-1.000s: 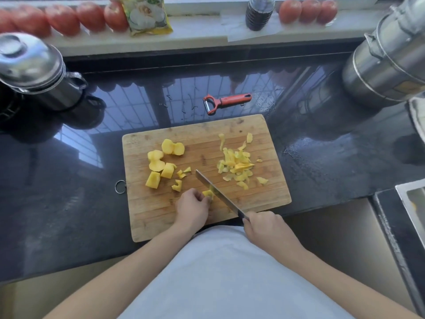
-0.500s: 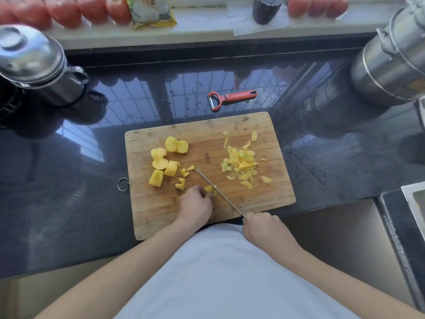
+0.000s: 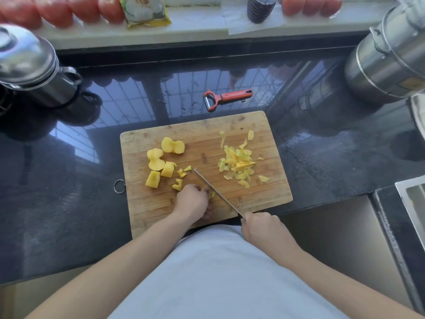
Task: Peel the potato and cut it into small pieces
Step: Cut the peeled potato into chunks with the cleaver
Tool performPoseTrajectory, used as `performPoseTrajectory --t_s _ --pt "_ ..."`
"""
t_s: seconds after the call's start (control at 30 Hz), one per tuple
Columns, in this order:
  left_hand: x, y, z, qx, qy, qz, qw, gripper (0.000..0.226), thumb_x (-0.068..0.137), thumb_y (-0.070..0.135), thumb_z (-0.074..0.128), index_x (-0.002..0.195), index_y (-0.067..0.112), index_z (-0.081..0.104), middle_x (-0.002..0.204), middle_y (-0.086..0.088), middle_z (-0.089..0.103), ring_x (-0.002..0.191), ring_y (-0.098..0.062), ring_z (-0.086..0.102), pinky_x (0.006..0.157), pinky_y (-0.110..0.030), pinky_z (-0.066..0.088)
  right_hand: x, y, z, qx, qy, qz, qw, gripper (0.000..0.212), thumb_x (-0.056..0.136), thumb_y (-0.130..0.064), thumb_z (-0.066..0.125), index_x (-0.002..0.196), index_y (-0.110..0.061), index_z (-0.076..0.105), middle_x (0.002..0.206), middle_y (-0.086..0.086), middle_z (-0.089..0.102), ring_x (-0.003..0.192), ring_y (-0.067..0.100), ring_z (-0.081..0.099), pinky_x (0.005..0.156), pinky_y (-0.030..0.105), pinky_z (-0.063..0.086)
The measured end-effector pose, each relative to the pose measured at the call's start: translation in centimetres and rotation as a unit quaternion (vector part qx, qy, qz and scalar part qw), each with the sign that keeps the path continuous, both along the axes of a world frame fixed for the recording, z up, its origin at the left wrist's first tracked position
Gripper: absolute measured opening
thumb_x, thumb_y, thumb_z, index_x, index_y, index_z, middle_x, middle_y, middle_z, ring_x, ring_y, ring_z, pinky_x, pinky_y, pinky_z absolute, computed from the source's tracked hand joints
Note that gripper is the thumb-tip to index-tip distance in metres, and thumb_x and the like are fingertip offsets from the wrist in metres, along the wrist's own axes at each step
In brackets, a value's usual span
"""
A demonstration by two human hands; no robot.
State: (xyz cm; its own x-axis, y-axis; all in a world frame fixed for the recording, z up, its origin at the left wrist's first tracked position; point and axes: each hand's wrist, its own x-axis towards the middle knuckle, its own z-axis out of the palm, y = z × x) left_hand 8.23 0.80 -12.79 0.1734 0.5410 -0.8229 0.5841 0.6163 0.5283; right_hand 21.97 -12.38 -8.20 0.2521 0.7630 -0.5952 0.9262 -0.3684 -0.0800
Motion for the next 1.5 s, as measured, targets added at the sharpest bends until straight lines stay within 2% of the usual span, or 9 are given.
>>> performPoseTrajectory --t_s 0.1,0.27,0.43,0.6,0.73,1.07,1.23,1.3,1.5 --pt "0.5 0.1 -0.1 -0.005 0.016 0.001 1.000 0.021 0.109 0.027 0.051 0.093 0.015 0.057 0.089 -0.022 0.075 0.073 -0.036 0.077 0.069 -0.050 0.066 -0.2 0.3 -0.3 -0.010 0.006 0.000 1.000 0.029 0.106 -0.028 0.034 0.099 -0.014 0.058 0.097 0.011 0.070 0.093 0.036 0.066 0.065 0.035 0.036" --pt "0.9 0.5 -0.3 -0.043 0.020 0.054 0.997 0.025 0.108 0.020 0.051 0.123 0.002 0.061 0.088 -0.025 0.074 0.079 -0.039 0.076 0.074 -0.052 0.066 -1.1 2.1 0.5 -0.016 0.047 -0.022 0.999 0.015 0.101 -0.016 0.037 0.088 -0.012 0.043 0.095 0.016 0.066 0.093 0.041 0.063 0.063 0.036 0.035" --pt "0.8 0.1 -0.4 -0.015 0.028 0.034 0.999 0.027 0.107 0.023 0.053 0.118 0.001 0.064 0.091 -0.024 0.075 0.075 -0.038 0.077 0.070 -0.053 0.066 -1.3 2.6 0.1 0.016 0.055 -0.025 0.998 0.018 0.101 -0.014 0.038 0.085 -0.012 0.047 0.085 0.015 0.062 0.087 0.040 0.064 0.061 0.036 0.034" --pt "0.6 -0.1 -0.2 0.053 0.058 -0.041 0.996 0.022 0.104 0.028 0.052 0.104 0.011 0.066 0.090 -0.017 0.075 0.073 -0.034 0.076 0.067 -0.048 0.066 -1.2 3.9 -0.4 0.053 0.062 -0.041 0.996 0.028 0.104 -0.023 0.037 0.098 -0.009 0.061 0.092 0.016 0.067 0.085 0.037 0.064 0.061 0.036 0.039" --pt "-0.1 -0.6 0.6 0.189 0.132 -0.182 0.956 0.026 0.108 0.039 0.044 0.091 0.022 0.052 0.096 -0.004 0.062 0.088 -0.031 0.061 0.077 -0.041 0.050 0.4 2.5 0.5 0.073 0.116 -0.148 0.980 0.038 0.104 -0.035 0.041 0.077 -0.014 0.057 0.074 0.006 0.062 0.069 0.027 0.058 0.059 0.036 0.043" --pt "0.0 -1.3 0.8 0.313 0.112 -0.274 0.902 0.023 0.103 0.033 0.063 0.123 0.023 0.059 0.119 0.002 0.054 0.101 -0.027 0.063 0.076 -0.036 0.046 2.2 1.1 0.7 0.073 0.124 -0.145 0.979 0.042 0.103 -0.033 0.045 0.066 -0.014 0.049 0.065 0.004 0.057 0.060 0.020 0.049 0.050 0.025 0.032" --pt "-1.0 -1.4 0.0 0.268 0.074 -0.211 0.937 0.033 0.099 0.025 0.067 0.132 0.025 0.059 0.115 0.004 0.053 0.102 -0.021 0.059 0.083 -0.036 0.047 1.6 1.1 1.2 0.083 0.117 -0.114 0.983 0.040 0.103 -0.034 0.044 0.070 -0.014 0.051 0.067 0.003 0.059 0.064 0.024 0.055 0.056 0.038 0.040" --pt "-1.1 -1.5 -0.1 0.226 0.066 -0.137 0.962 0.026 0.097 0.027 0.071 0.118 0.021 0.057 0.109 0.003 0.060 0.097 -0.019 0.058 0.080 -0.034 0.045 1.5 1.2 1.3 0.084 0.105 -0.094 0.987 0.037 0.104 -0.034 0.043 0.073 -0.016 0.053 0.069 0.003 0.060 0.066 0.026 0.057 0.058 0.039 0.042" --pt "0.0 -1.8 -0.7 0.069 -0.005 0.023 0.997 0.024 0.102 0.025 0.066 0.098 0.002 0.059 0.084 -0.016 0.075 0.055 -0.020 0.071 0.069 -0.049 0.065 2.0 1.2 1.5 0.091 0.050 -0.007 0.995 0.032 0.102 -0.032 0.041 0.075 -0.017 0.047 0.066 -0.001 0.053 0.064 0.031 0.052 0.057 0.040 0.042"
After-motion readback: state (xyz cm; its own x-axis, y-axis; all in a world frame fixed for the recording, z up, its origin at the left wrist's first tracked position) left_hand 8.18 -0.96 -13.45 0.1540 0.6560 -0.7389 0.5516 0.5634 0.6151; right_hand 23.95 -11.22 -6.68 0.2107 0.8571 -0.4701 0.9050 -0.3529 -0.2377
